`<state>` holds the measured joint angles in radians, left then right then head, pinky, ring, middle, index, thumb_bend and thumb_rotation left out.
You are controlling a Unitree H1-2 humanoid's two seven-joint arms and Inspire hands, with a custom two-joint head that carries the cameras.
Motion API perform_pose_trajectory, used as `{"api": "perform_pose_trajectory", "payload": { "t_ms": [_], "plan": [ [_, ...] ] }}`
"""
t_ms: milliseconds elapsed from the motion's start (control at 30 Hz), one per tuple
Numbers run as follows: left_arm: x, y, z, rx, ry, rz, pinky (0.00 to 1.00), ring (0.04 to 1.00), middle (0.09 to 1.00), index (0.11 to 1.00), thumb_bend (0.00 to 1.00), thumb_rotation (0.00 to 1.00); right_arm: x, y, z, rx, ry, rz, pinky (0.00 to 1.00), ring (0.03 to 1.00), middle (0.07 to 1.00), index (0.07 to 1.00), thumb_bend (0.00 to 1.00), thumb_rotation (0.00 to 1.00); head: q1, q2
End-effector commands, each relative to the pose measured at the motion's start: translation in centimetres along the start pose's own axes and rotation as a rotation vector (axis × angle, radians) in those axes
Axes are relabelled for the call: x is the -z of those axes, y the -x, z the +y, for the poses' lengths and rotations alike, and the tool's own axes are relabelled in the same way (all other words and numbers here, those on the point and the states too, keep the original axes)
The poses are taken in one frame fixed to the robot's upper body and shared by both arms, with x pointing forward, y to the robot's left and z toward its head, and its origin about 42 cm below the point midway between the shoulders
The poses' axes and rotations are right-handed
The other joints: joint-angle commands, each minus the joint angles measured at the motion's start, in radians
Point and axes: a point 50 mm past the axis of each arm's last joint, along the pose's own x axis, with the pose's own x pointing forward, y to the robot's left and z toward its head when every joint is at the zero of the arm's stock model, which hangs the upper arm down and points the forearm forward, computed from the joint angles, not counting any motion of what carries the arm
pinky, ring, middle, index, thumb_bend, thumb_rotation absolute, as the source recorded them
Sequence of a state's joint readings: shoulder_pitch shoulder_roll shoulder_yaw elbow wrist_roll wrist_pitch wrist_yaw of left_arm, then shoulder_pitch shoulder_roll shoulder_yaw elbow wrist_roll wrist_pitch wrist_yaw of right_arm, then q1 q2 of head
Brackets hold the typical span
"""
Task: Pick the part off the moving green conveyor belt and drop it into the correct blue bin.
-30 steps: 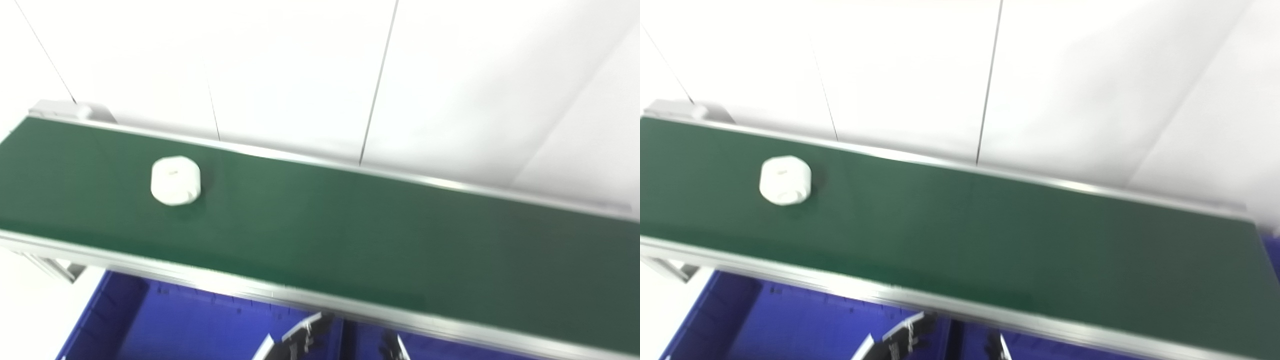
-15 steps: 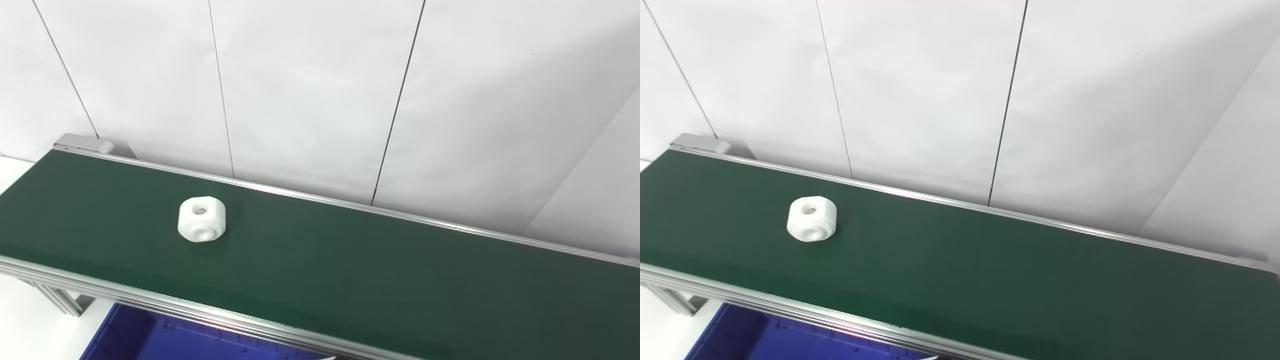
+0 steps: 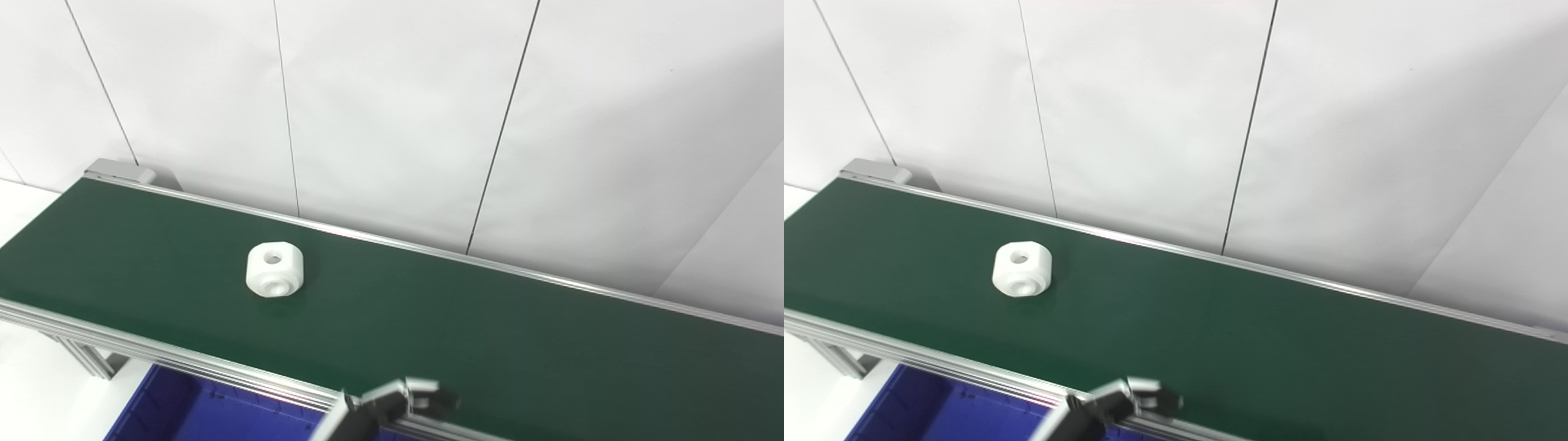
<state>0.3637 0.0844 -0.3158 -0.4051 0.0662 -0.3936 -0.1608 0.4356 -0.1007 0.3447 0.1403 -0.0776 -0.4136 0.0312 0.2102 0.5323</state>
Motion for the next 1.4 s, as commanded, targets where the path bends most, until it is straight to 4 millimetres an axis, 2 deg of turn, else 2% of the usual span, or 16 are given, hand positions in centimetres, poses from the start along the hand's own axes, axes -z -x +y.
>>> {"api": "perform_pose_trajectory", "payload": {
  "t_ms": [0,67,233,267,433,600,633,700,800,900,1067,1233,1367],
  "plan": [
    [-1.7,-1.6,2.1,0.013,-0.063,-0.074,0.71,0.798,0.772,0.745,1.0,0.42,-1.1,-0.1,0.4,-0.011,0.0,-0.081,1.0,0.993,1.0,1.0,0.84,1.0,-0.007,0.003],
    [-2.6,-2.7,4.0,0.02,-0.137,-0.108,0.74,0.815,0.796,0.768,1.0,0.4,-1.1,-0.2,0.6,-0.011,-0.01,-0.083,1.0,0.996,1.0,1.0,0.84,1.0,-0.01,0.005],
    [-4.5,-5.4,8.3,0.043,-0.372,-0.102,0.81,0.866,0.864,0.815,1.0,0.41,-1.3,-0.5,1.0,-0.006,-0.032,-0.089,1.0,0.986,0.997,1.0,0.87,1.0,-0.017,0.007],
    [-4.7,-5.6,8.7,0.045,-0.396,-0.096,0.82,0.872,0.87,0.819,1.0,0.41,-1.3,-0.5,1.0,-0.005,-0.034,-0.091,1.0,0.984,0.996,1.0,0.88,1.0,-0.017,0.007],
    [-5.2,-9.4,11.0,0.098,-0.602,-0.056,0.84,0.897,0.901,0.856,1.0,0.38,-1.4,-0.7,1.1,-0.001,-0.039,-0.095,1.0,0.97,0.987,1.0,0.9,1.0,-0.022,0.009],
    [-5.1,-12.9,13.0,0.148,-0.81,0.004,0.76,0.878,0.903,0.869,1.0,0.34,-1.4,-0.7,1.1,0.002,-0.037,-0.096,1.0,0.964,0.98,1.0,0.9,1.0,-0.02,0.01],
    [-4.9,-13.6,13.5,0.163,-0.848,0.01,0.74,0.87,0.902,0.867,1.0,0.32,-1.4,-0.7,1.1,0.0,-0.038,-0.096,1.0,0.963,0.978,1.0,0.9,1.0,-0.02,0.01],
    [-4.5,-15.1,14.5,0.193,-0.934,0.019,0.64,0.793,0.86,0.848,1.0,0.29,-1.4,-0.7,1.1,-0.002,-0.037,-0.097,1.0,0.964,0.979,1.0,0.9,1.0,-0.02,0.01],
    [-3.7,-16.9,15.8,0.235,-1.082,0.046,0.62,0.766,0.841,0.839,1.0,0.3,-1.4,-0.8,1.1,-0.005,-0.039,-0.097,1.0,0.965,0.98,1.0,0.9,1.0,-0.02,0.009],
    [-2.9,-18.4,16.9,0.263,-1.187,0.073,0.62,0.767,0.829,0.828,1.0,0.31,-1.4,-0.8,1.2,-0.008,-0.039,-0.098,1.0,0.966,0.98,1.0,0.9,1.0,-0.021,0.01],
    [-1.4,-20.5,18.5,0.303,-1.346,0.142,0.71,0.794,0.819,0.82,1.0,0.29,-1.4,-1.0,1.4,-0.011,-0.046,-0.098,1.0,0.967,0.982,1.0,0.9,1.0,-0.024,0.009],
    [0.8,-21.5,19.4,0.324,-1.456,0.244,0.76,0.813,0.827,0.835,1.0,0.3,-1.4,-1.0,1.8,-0.014,-0.05,-0.099,1.0,0.967,0.98,1.0,0.9,1.0,-0.036,0.009],
    [2.2,-21.7,19.7,0.303,-1.48,0.338,0.77,0.826,0.837,0.839,1.0,0.29,-1.5,-1.1,2.0,-0.015,-0.056,-0.101,1.0,0.969,0.982,1.0,0.9,1.0,-0.039,0.011]
  ]
}}
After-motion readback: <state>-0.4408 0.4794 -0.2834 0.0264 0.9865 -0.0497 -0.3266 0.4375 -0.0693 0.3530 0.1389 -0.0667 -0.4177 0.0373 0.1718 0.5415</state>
